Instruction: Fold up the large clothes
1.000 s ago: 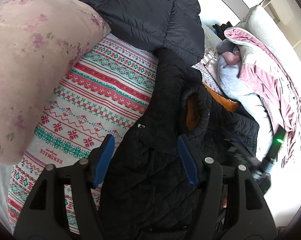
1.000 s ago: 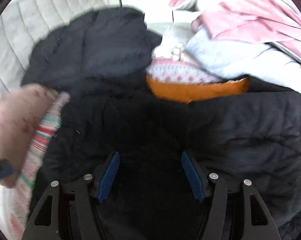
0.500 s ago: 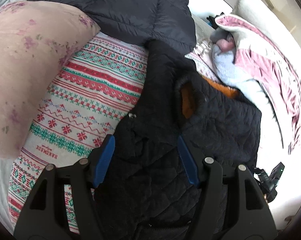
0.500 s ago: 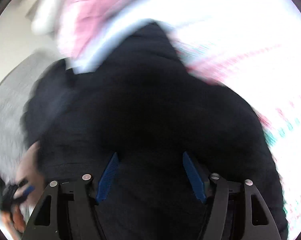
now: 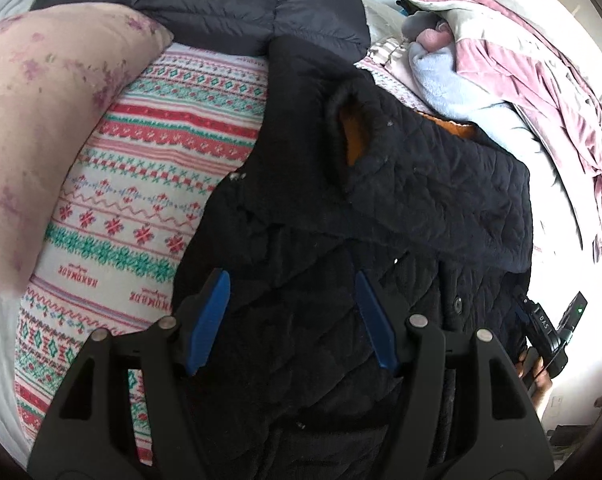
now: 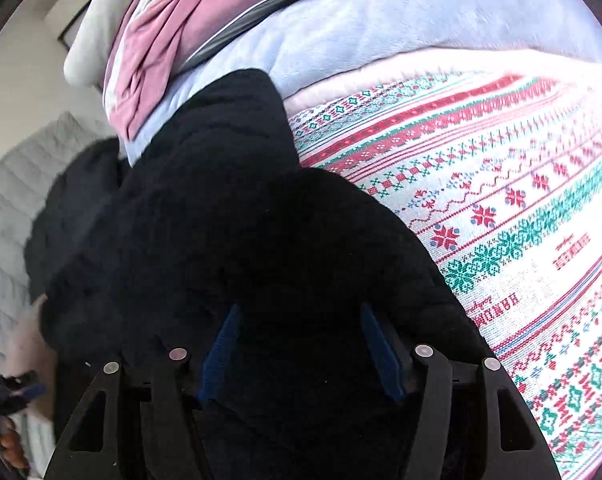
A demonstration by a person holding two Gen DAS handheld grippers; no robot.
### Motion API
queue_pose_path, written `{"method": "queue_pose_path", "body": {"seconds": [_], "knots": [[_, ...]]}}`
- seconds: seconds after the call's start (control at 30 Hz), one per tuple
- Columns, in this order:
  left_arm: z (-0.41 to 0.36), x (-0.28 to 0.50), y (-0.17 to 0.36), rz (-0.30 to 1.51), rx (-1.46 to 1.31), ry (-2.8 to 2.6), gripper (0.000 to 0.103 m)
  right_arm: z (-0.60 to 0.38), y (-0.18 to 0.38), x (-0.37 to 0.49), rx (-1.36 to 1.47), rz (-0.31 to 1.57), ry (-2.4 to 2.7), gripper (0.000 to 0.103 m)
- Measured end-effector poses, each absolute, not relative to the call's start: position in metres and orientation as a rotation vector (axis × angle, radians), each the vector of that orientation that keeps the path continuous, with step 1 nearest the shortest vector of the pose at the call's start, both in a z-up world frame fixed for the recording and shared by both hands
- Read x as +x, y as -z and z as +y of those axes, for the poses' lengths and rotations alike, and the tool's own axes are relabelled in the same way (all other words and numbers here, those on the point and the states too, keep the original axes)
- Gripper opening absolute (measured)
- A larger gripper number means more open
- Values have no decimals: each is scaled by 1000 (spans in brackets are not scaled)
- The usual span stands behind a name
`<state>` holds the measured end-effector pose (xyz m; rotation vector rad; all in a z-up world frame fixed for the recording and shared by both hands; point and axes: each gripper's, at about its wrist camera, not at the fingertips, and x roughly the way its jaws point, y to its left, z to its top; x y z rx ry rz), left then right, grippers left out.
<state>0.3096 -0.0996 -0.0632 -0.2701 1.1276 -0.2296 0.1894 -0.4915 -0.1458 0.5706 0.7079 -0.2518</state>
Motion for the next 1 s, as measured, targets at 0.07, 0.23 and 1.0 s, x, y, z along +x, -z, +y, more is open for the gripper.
{"method": "queue_pose_path", "body": {"seconds": [0.07,0.23,1.0], "knots": [[-94,305,63,1127,-267,213,66,-490,143,184,593,715,263,63],[-76,289,60,1130,-266,191,66,-471,130,170,596,842,332,66],[1,63,97,1166,-295,184,66,-477,124,-108,561,735,445,66]]}}
